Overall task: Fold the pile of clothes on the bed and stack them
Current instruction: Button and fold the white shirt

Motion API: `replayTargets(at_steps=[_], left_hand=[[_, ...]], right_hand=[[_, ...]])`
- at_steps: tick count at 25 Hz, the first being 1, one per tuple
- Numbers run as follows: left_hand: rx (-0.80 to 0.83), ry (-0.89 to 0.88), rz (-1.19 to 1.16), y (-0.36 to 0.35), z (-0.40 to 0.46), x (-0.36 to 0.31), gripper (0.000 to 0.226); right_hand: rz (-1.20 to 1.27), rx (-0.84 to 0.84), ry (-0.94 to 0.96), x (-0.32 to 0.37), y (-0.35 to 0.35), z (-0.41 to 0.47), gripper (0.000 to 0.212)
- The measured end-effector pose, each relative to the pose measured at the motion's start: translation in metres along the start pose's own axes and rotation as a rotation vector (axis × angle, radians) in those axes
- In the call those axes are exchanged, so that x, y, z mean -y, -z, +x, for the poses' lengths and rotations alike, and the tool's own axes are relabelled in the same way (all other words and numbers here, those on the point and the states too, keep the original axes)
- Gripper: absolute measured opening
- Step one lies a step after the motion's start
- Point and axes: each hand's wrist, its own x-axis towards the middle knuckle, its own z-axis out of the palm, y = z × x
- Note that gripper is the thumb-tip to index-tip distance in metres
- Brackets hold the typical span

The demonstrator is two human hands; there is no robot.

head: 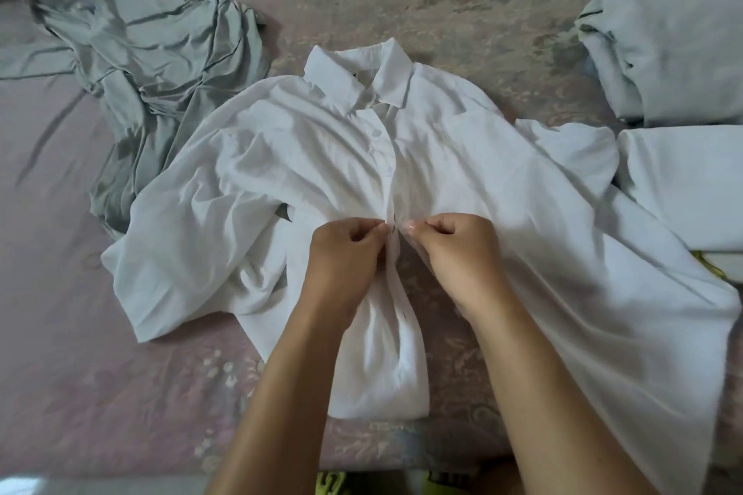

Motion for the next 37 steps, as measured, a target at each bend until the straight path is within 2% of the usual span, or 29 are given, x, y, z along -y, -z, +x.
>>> replayTargets(at_steps=[5,10,15,19,25,27,30,33,37], left_hand=[[0.025,0.006,-0.05,-0.002,0.0,-0.001,0.014],[0.045,0.009,-0.118,-0.004,-0.004,-0.007,0.022],[0.082,0.019,-0.147,0.0,-0.003,-0.009,0.02],[0.087,0.06,-0.195,0.001,-0.002,-0.007,0.017],[0.073,0.137,-0.305,0.0,0.001,-0.008,0.022],[0.074,0.133,-0.313,0.0,0.002,-0.007,0.017],[0.072,0.088,-0.239,-0.002,0.0,-0.006,0.007],[0.032,-0.008,-0.094,-0.005,0.0,-0.004,0.016],[0.015,-0.12,0.075,-0.008,0.002,0.001,0.002]], right_hand=[[0.056,0.012,-0.019,0.003,-0.001,-0.001,0.031],[0.179,-0.013,-0.054,0.008,0.0,-0.006,0.02],[0.131,-0.05,-0.002,0.014,-0.003,-0.012,0.016],[0.148,-0.03,-0.034,0.014,-0.004,-0.01,0.014],[0.128,-0.034,-0.027,0.014,-0.004,-0.01,0.025],[0.124,-0.011,-0.017,0.014,-0.003,-0.01,0.024],[0.086,0.009,-0.028,0.015,-0.003,-0.011,0.027],[0.092,-0.003,-0.046,0.017,-0.002,-0.013,0.04],[0.113,-0.017,-0.025,0.018,-0.005,-0.013,0.027]])
